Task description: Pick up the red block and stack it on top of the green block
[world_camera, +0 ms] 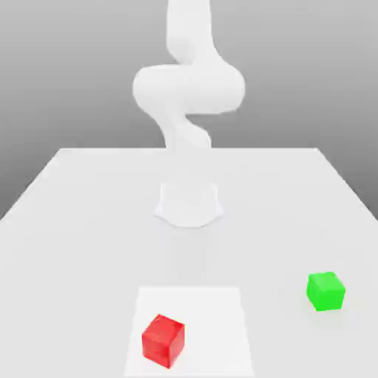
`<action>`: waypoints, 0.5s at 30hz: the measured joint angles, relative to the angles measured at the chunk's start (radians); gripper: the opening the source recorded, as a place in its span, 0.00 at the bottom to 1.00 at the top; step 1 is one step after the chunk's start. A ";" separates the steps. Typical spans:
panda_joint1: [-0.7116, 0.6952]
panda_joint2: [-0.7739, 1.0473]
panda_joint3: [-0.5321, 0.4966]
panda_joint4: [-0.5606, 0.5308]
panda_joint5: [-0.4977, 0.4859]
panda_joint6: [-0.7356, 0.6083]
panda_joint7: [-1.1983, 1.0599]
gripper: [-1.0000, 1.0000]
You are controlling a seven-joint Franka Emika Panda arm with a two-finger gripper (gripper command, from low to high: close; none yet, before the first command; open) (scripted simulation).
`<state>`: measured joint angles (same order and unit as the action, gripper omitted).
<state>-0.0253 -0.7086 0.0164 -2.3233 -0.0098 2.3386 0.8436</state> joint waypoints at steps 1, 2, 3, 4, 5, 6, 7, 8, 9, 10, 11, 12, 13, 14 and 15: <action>-0.011 0.039 0.007 -0.010 -0.004 0.017 0.019 0.50; -0.021 0.077 0.013 -0.020 -0.008 0.033 0.037 0.50; -0.031 0.114 0.019 -0.029 -0.012 0.048 0.055 0.50; -0.040 0.151 0.024 -0.038 -0.017 0.064 0.073 0.50; -0.048 0.188 0.029 -0.048 -0.022 0.079 0.091 0.50; -0.056 0.224 0.033 -0.057 -0.026 0.094 0.108 0.50; -0.064 0.260 0.038 -0.066 -0.031 0.110 0.126 0.50; -0.072 0.297 0.042 -0.075 -0.035 0.125 0.144 0.50; -0.079 0.333 0.045 -0.085 -0.039 0.140 0.161 0.50; -0.085 0.370 0.047 -0.094 -0.043 0.156 0.179 0.50; -0.091 0.406 0.048 -0.103 -0.048 0.171 0.196 0.50; -0.096 0.442 0.050 -0.112 -0.051 0.186 0.213 0.50; -0.101 0.479 0.051 -0.121 -0.054 0.201 0.230 0.50; -0.106 0.515 0.051 -0.131 -0.057 0.217 0.246 0.50; -0.110 0.551 0.052 -0.140 -0.058 0.232 0.262 0.50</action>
<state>-0.1354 -0.1576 0.0681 -2.4633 -0.0678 2.5709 1.1054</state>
